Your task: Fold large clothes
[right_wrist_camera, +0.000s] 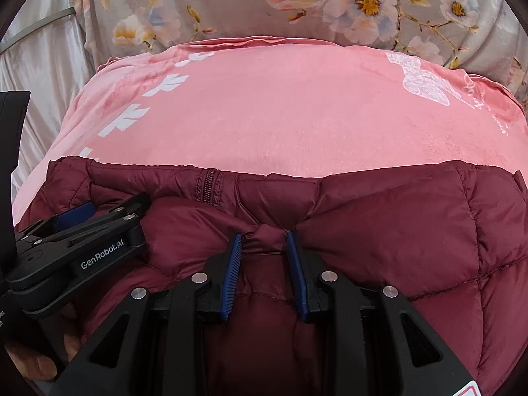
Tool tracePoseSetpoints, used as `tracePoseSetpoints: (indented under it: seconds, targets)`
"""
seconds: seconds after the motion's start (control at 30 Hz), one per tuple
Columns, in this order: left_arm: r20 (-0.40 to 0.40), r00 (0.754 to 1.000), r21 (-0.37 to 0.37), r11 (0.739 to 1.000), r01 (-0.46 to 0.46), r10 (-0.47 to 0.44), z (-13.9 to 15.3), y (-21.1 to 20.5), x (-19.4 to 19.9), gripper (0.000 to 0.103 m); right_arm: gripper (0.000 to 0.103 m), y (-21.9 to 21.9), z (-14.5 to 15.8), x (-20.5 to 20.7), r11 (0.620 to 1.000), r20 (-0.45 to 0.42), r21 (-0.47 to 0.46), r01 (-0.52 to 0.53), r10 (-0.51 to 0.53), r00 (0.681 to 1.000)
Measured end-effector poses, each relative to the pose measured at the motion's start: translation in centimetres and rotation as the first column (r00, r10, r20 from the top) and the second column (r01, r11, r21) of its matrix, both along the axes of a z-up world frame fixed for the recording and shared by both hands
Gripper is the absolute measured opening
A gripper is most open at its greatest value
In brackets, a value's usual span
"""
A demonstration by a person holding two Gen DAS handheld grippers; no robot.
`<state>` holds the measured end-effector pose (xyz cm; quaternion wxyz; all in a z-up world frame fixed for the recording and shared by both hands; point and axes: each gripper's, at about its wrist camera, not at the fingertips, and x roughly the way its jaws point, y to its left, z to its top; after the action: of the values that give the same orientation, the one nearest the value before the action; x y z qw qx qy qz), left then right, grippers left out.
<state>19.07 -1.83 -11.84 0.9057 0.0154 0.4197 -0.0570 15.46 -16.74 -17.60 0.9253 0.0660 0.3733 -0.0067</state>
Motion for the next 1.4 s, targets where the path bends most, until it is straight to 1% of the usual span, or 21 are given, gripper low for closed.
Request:
tracePoseSetpoints:
  seconds: [0.13, 0.2, 0.23, 0.27, 0.33, 0.4, 0.43, 0.5, 0.57, 0.63, 0.67, 0.7, 0.77, 0.83, 0.97, 1.17, 1.33, 1.4]
  targets:
    - [0.005, 1.000, -0.013, 1.000, 0.000, 0.000, -0.1, 0.2, 0.0, 0.077, 0.027, -0.1, 0.0, 0.0, 1.000, 0.003, 0.006, -0.003, 0.003, 1.000]
    - [0.003, 1.000, -0.023, 1.000, 0.002, -0.002, 0.0, 0.3, 0.0, 0.077, 0.027, -0.3, 0.2, 0.0, 0.999, 0.003, 0.032, -0.008, 0.008, 1.000]
    - [-0.001, 1.000, -0.030, 1.000, 0.007, -0.007, 0.2, 0.4, 0.0, 0.077, 0.024, -0.7, 0.6, -0.2, 0.998, 0.004, 0.056, -0.009, 0.009, 1.000]
    - [-0.008, 1.000, -0.046, 0.999, 0.013, -0.013, 0.6, 0.7, 0.0, 0.076, 0.024, -1.2, 1.2, -0.7, 0.997, 0.012, 0.078, -0.004, 0.003, 1.000]
    - [-0.008, 1.000, -0.089, 0.996, 0.012, -0.012, 1.9, 2.0, -0.4, 0.076, 0.024, -2.4, 2.8, -2.1, 0.996, 0.047, 0.086, 0.030, -0.034, 0.998]
    - [0.020, 1.000, -0.106, 0.994, -0.019, 0.021, 3.7, 4.0, -0.8, 0.076, 0.024, -4.0, 4.3, -3.2, 0.994, 0.060, 0.073, 0.079, -0.083, 0.995]
    - [0.028, 0.999, -0.101, 0.994, -0.036, 0.039, 4.4, 5.1, -0.7, 0.076, 0.024, -4.7, 4.7, -3.6, 0.993, 0.058, 0.060, 0.101, -0.105, 0.993]
    - [0.031, 0.996, -0.088, 0.993, -0.075, 0.078, 5.2, 7.4, -0.4, 0.076, 0.024, -6.4, 5.0, -4.3, 0.988, 0.058, 0.029, 0.153, -0.154, 0.986]
    - [0.030, 0.991, -0.073, 0.989, -0.127, 0.130, 5.4, 9.7, 0.1, 0.076, 0.024, -8.1, 4.5, -4.7, 0.980, 0.043, 0.039, 0.196, -0.198, 0.979]
    - [0.013, 0.981, -0.074, 0.979, -0.191, 0.193, 4.8, 12.1, 0.7, 0.076, 0.019, -9.6, 3.8, -4.8, 0.970, 0.017, 0.072, 0.233, -0.235, 0.972]
    - [-0.005, 0.978, -0.085, 0.974, -0.208, 0.209, 4.3, 13.0, 1.0, 0.075, 0.016, -10.1, 3.5, -4.7, 0.966, 0.012, 0.083, 0.243, -0.245, 0.969]
    - [-0.016, 0.976, -0.089, 0.972, -0.220, 0.219, 4.0, 13.5, 1.2, 0.075, 0.016, -10.5, 3.2, -4.5, 0.964, 0.011, 0.085, 0.253, -0.255, 0.967]
    - [-0.046, 0.971, -0.090, 0.967, -0.238, 0.235, 2.8, 14.4, 1.6, 0.076, 0.016, -10.7, 2.8, -4.4, 0.964, 0.012, 0.073, 0.257, -0.258, 0.966]
    - [-0.057, 0.969, -0.092, 0.965, -0.245, 0.240, 1.8, 14.7, 1.5, 0.077, 0.016, -10.6, 2.3, -4.0, 0.965, 0.008, 0.051, 0.259, -0.259, 0.966]
    - [-0.058, 0.966, -0.093, 0.962, -0.258, 0.253, 0.7, 14.8, 1.5, 0.078, 0.015, -10.3, 1.2, -4.0, 0.964, 0.004, 0.018, 0.264, -0.264, 0.964]
    - [-0.042, 0.964, -0.085, 0.960, -0.265, 0.263, -0.3, 14.6, 1.4, 0.080, 0.014, -10.3, 0.1, -3.9, 0.965, 0.005, 0.017, 0.263, -0.263, 0.965]
    - [-0.037, 0.962, -0.099, 0.957, -0.272, 0.270, -0.7, 14.8, 1.3, 0.082, 0.014, -10.4, 0.0, -4.0, 0.965, 0.015, 0.016, 0.264, -0.264, 0.964]
    - [-0.038, 0.962, -0.105, 0.956, -0.274, 0.272, -0.7, 14.9, 1.3, 0.083, 0.016, -9.9, 0.6, -4.3, 0.961, 0.028, -0.002, 0.276, -0.276, 0.961]
